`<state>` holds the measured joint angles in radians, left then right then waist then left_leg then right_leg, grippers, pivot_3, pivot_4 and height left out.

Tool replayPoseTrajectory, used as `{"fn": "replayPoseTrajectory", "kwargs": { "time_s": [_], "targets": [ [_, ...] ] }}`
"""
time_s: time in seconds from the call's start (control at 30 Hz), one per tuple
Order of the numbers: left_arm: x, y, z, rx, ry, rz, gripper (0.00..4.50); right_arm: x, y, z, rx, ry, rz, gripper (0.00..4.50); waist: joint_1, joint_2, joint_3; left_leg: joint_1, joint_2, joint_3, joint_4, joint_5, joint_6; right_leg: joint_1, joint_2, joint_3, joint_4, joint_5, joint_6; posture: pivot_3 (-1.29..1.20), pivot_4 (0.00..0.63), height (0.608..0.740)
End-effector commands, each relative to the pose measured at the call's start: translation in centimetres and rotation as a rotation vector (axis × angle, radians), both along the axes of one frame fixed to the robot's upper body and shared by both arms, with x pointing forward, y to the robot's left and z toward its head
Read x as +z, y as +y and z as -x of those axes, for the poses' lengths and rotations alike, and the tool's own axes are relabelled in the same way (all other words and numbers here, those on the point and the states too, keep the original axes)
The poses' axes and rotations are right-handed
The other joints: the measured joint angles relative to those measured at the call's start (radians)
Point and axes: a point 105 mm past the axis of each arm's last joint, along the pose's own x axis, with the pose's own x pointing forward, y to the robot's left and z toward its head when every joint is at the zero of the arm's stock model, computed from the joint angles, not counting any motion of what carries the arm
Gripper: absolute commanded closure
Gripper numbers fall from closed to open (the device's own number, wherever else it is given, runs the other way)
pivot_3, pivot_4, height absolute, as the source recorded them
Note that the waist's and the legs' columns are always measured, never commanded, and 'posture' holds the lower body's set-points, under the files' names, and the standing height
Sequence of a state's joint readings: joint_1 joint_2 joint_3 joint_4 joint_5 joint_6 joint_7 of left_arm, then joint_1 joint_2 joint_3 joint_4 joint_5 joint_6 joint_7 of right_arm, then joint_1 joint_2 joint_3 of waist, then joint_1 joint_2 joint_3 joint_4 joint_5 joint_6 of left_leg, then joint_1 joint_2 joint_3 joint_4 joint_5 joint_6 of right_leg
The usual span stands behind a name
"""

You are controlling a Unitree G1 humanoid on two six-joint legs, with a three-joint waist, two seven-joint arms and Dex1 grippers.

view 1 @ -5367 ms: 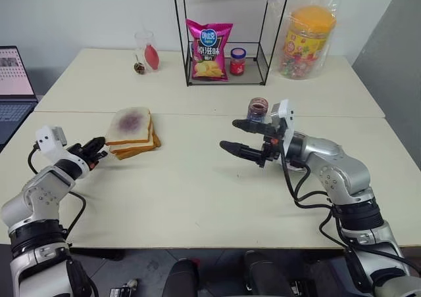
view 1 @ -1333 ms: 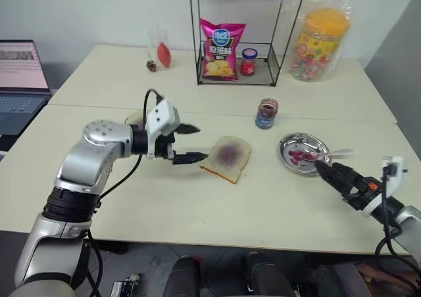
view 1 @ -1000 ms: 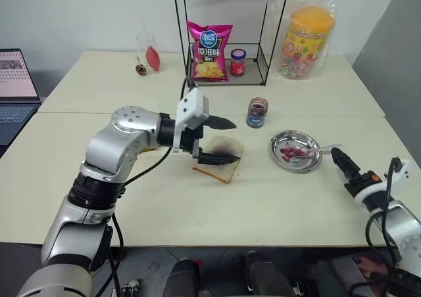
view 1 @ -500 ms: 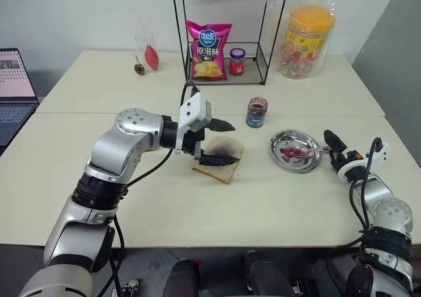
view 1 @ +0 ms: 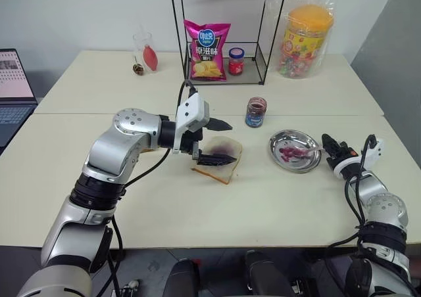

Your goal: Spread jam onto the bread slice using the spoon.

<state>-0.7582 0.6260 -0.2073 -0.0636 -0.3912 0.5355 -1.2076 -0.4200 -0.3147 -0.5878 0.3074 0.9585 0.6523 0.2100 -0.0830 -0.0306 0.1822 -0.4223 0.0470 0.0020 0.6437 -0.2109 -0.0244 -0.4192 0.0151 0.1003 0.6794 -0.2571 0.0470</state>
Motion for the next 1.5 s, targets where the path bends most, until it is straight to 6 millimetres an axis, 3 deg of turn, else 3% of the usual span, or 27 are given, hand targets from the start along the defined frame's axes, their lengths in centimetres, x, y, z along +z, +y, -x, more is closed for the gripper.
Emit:
{"fn": "replayPoseTrajectory", "kwargs": {
  "time_s": [0.03,0.2,0.43,0.57,0.73,0.87,1.03,1.17,1.5],
  "targets": [
    [1.0,0.3,-0.1,0.002,-0.046,0.01,0.0,1.4,-0.7,0.2,-0.021,-0.05,0.003,4.41,0.0,0.0,0.0,0.0,0.0,0.0,0.0,0.0,0.0,0.0,0.0,0.0,0.0,0.0,0.0,0.0,0.15,0.74],
    [1.0,0.5,-0.2,0.005,-0.046,0.006,0.0,2.5,-0.7,0.5,-0.003,-0.083,0.016,4.41,0.0,0.0,0.0,0.0,0.0,0.0,0.0,0.0,0.0,0.0,0.0,0.0,0.0,0.0,0.0,0.0,0.15,0.74],
    [0.8,2.5,-1.7,0.126,-0.059,0.031,0.0,11.2,2.8,-0.7,0.157,-0.325,0.075,4.41,-0.007,0.006,0.004,0.0,0.0,0.001,-0.001,0.0,0.0,-0.002,0.001,0.001,0.001,0.0,0.0,0.0,0.15,0.74],
    [1.4,2.6,-2.7,0.203,-0.051,0.131,0.0,14.4,4.6,-2.2,0.193,-0.393,0.116,4.41,-0.002,0.007,0.004,0.001,0.001,-0.001,-0.001,0.0,0.0,-0.001,0.001,-0.001,0.001,0.0,0.0,0.0,0.15,0.74],
    [1.8,2.6,-3.5,0.302,-0.053,0.232,0.0,18.0,9.4,-5.1,0.257,-0.49,0.3,4.41,-0.002,0.007,0.004,-0.003,0.0,0.0,0.0,0.0,0.0,-0.003,0.0,0.0,0.0,0.0,0.0,0.0,0.15,0.74],
    [1.7,2.6,-3.3,0.327,-0.06,0.236,0.0,18.2,11.9,-7.0,0.274,-0.53,0.47,4.41,-0.003,0.008,0.005,-0.004,0.0,0.0,0.0,0.0,0.0,-0.004,0.0,-0.001,0.0,0.0,0.0,0.0,0.15,0.74],
    [2.0,3.4,-3.0,0.351,-0.067,0.23,0.0,18.2,12.9,-8.4,0.267,-0.561,0.571,4.41,0.005,0.007,0.005,-0.005,0.0,-0.001,-0.002,0.0,0.0,-0.004,0.0,-0.003,-0.001,0.002,-0.004,0.0,0.15,0.74],
    [1.9,3.5,-2.7,0.366,-0.068,0.226,0.0,16.7,14.5,-8.8,0.316,-0.573,0.752,4.41,0.002,0.007,0.005,-0.006,-0.001,0.0,-0.001,0.0,0.0,-0.004,-0.002,-0.002,-0.001,0.003,-0.004,0.0,0.15,0.74],
    [1.9,3.8,-2.2,0.379,-0.068,0.213,0.0,15.1,15.8,-9.2,0.33,-0.61,0.96,4.41,0.0,0.007,0.005,-0.006,0.0,-0.002,0.0,0.0,0.0,-0.005,-0.001,-0.003,0.0,0.003,-0.005,0.0,0.15,0.74]
  ]
}}
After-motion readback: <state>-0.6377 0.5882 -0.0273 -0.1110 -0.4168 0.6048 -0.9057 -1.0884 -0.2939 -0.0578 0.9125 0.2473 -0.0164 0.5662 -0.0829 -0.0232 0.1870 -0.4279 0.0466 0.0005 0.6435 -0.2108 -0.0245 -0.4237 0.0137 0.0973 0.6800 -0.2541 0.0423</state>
